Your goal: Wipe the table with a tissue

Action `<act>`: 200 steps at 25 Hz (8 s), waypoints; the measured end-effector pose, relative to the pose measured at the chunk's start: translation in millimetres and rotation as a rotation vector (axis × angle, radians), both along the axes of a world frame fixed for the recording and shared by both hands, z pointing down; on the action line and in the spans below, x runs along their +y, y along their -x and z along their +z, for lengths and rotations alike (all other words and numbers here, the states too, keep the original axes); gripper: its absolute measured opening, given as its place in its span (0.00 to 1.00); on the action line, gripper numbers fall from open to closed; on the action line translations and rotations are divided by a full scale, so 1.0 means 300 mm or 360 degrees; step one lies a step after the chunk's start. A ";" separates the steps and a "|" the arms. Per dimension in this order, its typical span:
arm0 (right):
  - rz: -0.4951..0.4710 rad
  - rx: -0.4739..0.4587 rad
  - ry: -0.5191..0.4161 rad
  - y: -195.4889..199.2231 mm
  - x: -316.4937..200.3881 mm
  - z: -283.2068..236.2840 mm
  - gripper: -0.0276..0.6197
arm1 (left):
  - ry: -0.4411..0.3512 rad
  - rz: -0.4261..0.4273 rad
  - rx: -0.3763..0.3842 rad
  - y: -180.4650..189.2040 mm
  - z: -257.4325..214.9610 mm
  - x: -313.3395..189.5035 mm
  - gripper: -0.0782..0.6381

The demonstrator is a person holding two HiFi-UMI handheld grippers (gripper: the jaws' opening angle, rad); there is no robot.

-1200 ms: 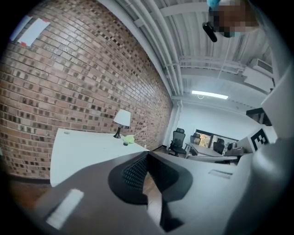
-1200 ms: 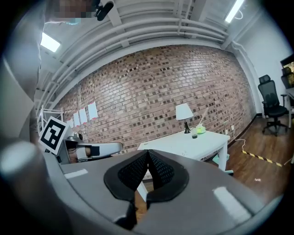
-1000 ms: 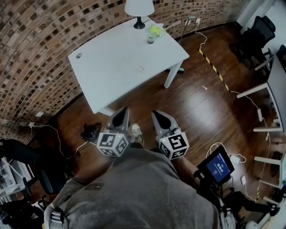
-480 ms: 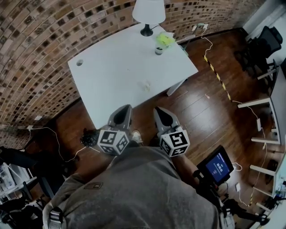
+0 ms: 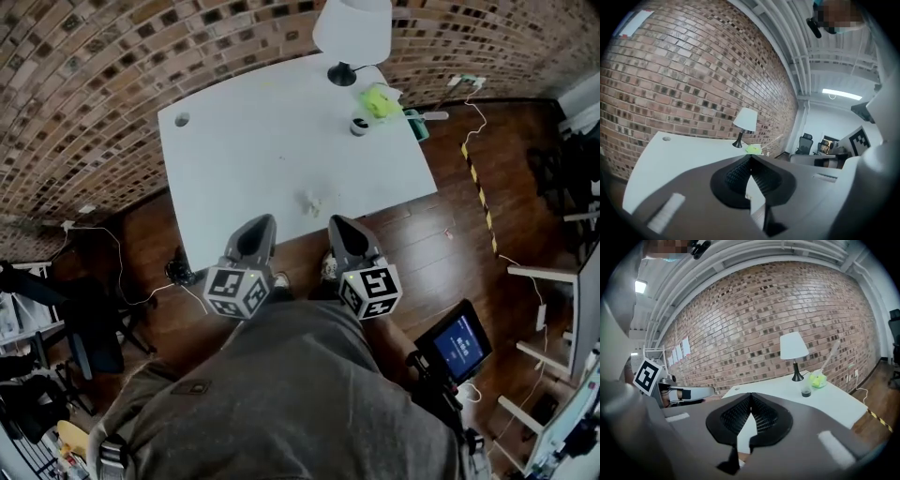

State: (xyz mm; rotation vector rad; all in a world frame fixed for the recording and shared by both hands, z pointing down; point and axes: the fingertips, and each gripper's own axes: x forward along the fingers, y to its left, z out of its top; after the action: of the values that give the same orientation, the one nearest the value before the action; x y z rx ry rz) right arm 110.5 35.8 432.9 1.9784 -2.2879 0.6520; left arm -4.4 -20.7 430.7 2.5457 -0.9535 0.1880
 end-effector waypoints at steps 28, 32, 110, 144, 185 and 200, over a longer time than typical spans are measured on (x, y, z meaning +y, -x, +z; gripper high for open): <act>-0.0561 0.0193 0.0571 -0.038 -0.195 0.495 0.11 | 0.0434 -0.0184 -0.0332 -0.096 0.420 -0.018 0.11; -0.0617 0.0282 0.0644 -0.013 -0.200 0.576 0.16 | 0.0500 -0.0182 -0.0358 -0.072 0.474 -0.003 0.11; -0.0772 0.0562 0.0788 0.134 -0.745 0.721 0.13 | 0.0473 -0.0609 -0.0405 0.263 0.461 -0.475 0.11; -0.0591 0.0525 0.0839 -0.020 -0.769 0.713 0.14 | 0.0423 -0.0454 -0.0415 0.166 0.444 -0.522 0.11; -0.0663 0.0592 0.0945 0.089 -0.375 0.738 0.15 | 0.0305 -0.0251 -0.0345 0.147 0.395 -0.346 0.11; -0.0409 0.0541 0.0730 0.091 -0.313 0.492 0.27 | 0.0273 -0.0208 -0.0240 0.196 0.372 -0.246 0.11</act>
State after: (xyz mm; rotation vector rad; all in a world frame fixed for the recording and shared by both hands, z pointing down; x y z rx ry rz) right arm 83.2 -58.2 580.4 1.4333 -1.9284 0.6772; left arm -63.2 -94.6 542.2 2.3300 -1.1062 0.4099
